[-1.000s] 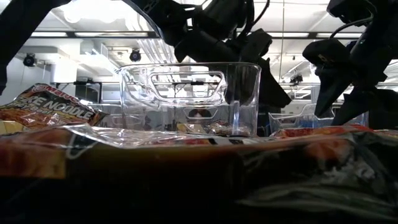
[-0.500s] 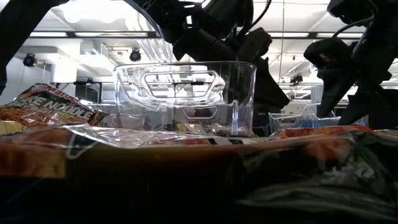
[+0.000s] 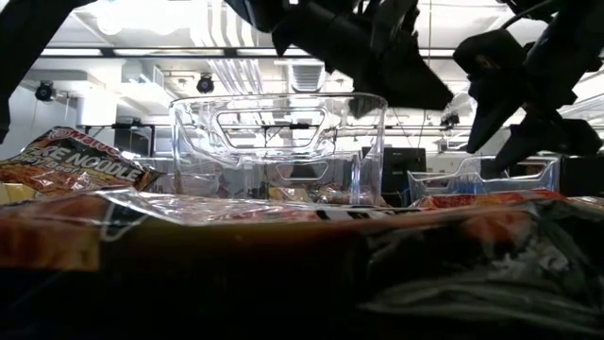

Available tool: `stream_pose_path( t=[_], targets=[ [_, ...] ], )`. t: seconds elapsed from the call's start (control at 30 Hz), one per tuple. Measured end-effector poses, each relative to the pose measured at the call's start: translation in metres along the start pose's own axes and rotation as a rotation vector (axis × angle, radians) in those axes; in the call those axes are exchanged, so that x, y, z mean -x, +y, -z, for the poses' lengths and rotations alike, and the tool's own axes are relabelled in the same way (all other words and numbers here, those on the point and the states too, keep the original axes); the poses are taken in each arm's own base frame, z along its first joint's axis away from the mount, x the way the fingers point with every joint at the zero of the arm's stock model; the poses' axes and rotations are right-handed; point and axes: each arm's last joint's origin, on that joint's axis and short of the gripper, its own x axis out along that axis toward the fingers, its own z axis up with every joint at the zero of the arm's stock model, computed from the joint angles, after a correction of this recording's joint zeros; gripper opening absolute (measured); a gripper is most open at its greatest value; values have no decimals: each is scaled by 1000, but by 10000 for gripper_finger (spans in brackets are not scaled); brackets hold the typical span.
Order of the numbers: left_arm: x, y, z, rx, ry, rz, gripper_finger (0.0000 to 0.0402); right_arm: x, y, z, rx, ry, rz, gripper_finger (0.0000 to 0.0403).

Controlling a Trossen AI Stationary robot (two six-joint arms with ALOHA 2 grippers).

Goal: Sort Maruchan noodles
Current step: Put the black noodle pack into the top right transparent bin

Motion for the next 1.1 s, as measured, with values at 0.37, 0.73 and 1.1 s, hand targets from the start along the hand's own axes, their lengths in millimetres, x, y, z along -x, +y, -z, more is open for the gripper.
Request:
stream_pose_path(
  t=[0.37, 0.73, 1.1],
  targets=[
    [30, 50, -13, 75, 72, -111, 72, -3, 1, -18, -14, -142, -7, 182],
    [83, 95, -16, 84, 192, -209, 72, -16, 4, -43, -82, -239, -30, 183],
    [121, 161, 1, 161, 259, -196, 72, -73, 1, -64, -194, -316, 9, 182]
  ],
)
